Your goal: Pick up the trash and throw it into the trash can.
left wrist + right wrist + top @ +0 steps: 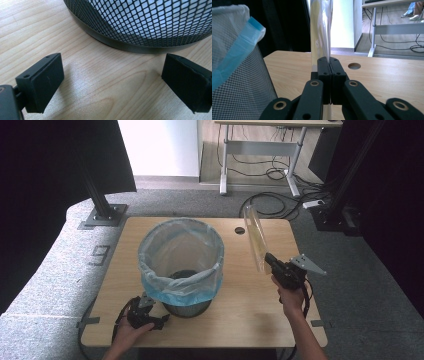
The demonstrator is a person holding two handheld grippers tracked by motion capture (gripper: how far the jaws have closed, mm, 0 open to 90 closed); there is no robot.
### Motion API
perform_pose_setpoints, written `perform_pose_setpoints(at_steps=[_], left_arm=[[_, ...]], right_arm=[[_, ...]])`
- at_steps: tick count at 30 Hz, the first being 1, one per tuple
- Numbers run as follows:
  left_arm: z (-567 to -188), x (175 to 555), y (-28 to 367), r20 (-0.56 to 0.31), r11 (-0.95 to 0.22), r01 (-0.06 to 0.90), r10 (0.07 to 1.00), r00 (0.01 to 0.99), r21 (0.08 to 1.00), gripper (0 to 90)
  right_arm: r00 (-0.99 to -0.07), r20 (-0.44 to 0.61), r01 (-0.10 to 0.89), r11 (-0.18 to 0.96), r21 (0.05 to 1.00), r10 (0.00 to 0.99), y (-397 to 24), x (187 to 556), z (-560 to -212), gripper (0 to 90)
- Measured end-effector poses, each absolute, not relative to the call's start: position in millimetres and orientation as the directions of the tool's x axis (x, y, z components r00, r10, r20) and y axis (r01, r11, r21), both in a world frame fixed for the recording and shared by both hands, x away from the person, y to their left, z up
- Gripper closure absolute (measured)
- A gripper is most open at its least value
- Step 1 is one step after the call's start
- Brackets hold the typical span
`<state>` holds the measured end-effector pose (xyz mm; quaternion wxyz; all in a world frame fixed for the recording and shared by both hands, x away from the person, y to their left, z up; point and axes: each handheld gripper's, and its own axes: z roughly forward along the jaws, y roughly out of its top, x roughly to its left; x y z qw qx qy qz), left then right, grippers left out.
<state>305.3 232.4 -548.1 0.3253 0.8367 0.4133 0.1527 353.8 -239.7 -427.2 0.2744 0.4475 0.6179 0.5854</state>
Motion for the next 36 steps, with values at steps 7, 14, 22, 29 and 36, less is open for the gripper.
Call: perform_pose_setpoints(at_steps=[7,14,22,29,36], left_arm=[[-548.1,305.4,232.0,-0.012,-0.448,0.592,0.791,0.612,0.671,4.0],[-548.1,305.5,231.7,-0.012,-0.448,0.591,0.79,0.613,0.671,4.0],[-548.2,305.5,231.6,-0.012,-0.448,0.591,0.79,0.612,0.671,4.0],[-548.1,305.5,231.6,-0.012,-0.448,0.591,0.79,0.613,0.671,4.0],[-548.1,305.5,231.6,-0.012,-0.448,0.591,0.79,0.612,0.671,4.0]], right_arm=[[-0.467,0.177,0.197,-0.093,0.976,0.866,-238.5,348.5,-414.4,88.5],[-0.479,0.174,0.167,-0.105,0.98,0.86,-238.7,343.5,-403.5,88.6],[-0.494,0.169,0.145,-0.111,0.983,0.853,-238.0,338.2,-394.7,88.5],[-0.511,0.156,0.122,-0.109,0.987,0.845,-233.2,332.9,-386.6,88.5],[-0.523,0.148,0.101,-0.112,0.989,0.839,-228.2,329.2,-380.9,88.5]])
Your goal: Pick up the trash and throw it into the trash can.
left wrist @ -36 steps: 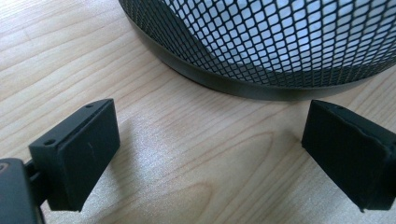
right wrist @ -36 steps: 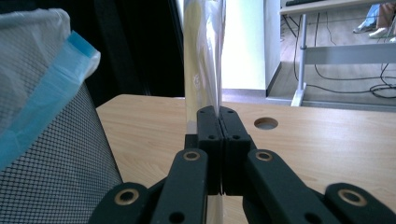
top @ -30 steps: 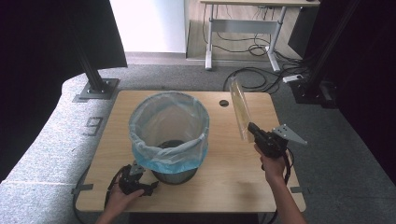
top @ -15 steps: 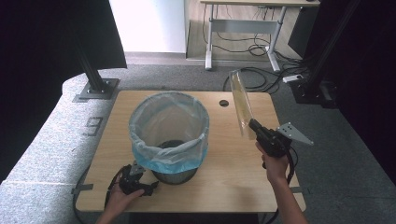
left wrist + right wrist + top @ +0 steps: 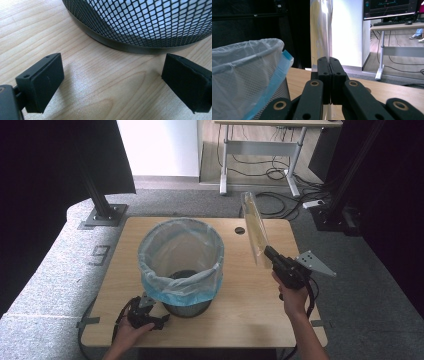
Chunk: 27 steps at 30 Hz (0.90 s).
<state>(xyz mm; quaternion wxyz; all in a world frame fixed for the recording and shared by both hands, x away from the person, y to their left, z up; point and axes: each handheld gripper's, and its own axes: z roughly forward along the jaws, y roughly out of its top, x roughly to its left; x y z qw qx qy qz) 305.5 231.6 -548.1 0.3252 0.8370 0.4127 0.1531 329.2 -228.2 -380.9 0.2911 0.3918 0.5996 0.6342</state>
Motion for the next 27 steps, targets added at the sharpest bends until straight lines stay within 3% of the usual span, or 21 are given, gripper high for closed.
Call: perform_pose_setpoints(at_steps=[27], left_arm=[[-548.1,305.5,231.4,-0.012,-0.448,0.591,0.791,0.612,0.671,4.0]], right_arm=[[-0.608,0.137,0.026,-0.153,0.988,0.782,-197.8,316.5,-352.8,88.4]])
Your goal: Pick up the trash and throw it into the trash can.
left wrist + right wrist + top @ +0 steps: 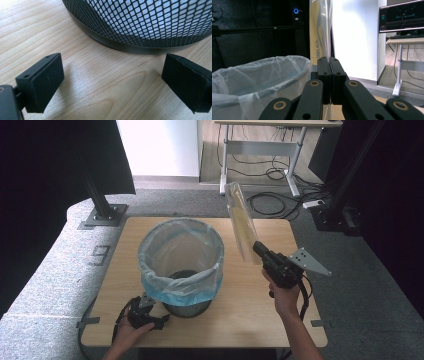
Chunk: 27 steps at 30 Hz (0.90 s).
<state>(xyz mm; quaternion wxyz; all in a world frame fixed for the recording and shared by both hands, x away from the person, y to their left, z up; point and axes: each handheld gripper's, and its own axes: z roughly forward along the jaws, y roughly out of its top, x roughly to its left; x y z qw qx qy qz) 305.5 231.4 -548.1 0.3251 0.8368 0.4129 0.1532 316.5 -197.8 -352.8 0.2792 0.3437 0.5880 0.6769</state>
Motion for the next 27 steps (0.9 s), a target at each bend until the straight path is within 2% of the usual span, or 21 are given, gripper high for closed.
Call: perform_pose_setpoints(at_steps=[27], left_arm=[[-548.1,304.7,231.1,-0.012,-0.446,0.593,0.793,0.61,0.671,4.3]], right_arm=[[-0.634,0.101,-0.036,-0.159,0.987,0.766,-177.8,313.7,-316.3,88.4]])
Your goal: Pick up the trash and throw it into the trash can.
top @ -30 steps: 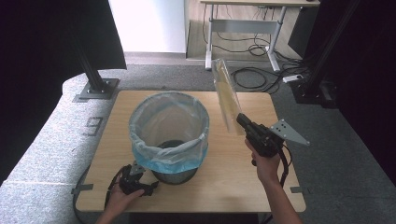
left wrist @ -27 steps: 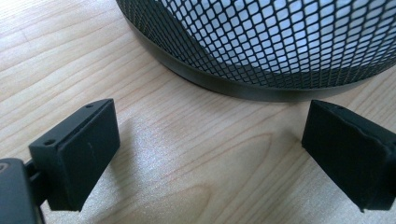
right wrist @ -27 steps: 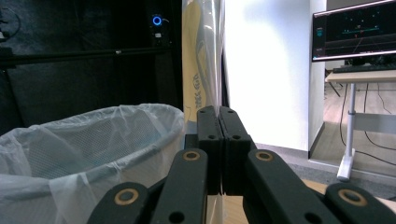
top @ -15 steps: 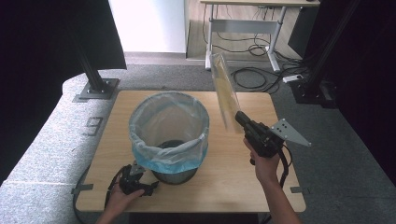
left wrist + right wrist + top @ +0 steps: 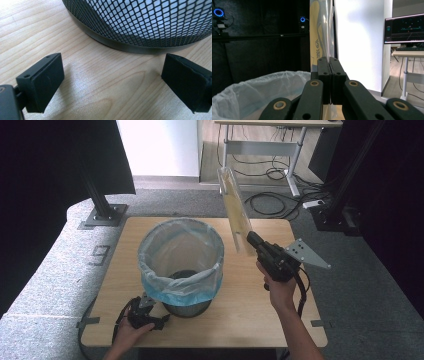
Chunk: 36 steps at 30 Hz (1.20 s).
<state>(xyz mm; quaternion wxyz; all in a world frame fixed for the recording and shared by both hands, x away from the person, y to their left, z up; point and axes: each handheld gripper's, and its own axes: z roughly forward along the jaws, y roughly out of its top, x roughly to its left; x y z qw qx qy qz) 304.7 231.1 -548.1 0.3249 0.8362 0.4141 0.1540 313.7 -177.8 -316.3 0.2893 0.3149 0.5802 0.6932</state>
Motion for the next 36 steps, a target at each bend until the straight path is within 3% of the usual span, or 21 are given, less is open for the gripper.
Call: perform_pose_setpoints(at_steps=[36], left_arm=[[-547.9,304.6,231.2,-0.012,-0.449,0.592,0.79,0.613,0.669,4.3]], right_arm=[[-0.706,0.068,-0.026,-0.122,0.992,0.705,-118.2,329.6,-301.2,88.3]])
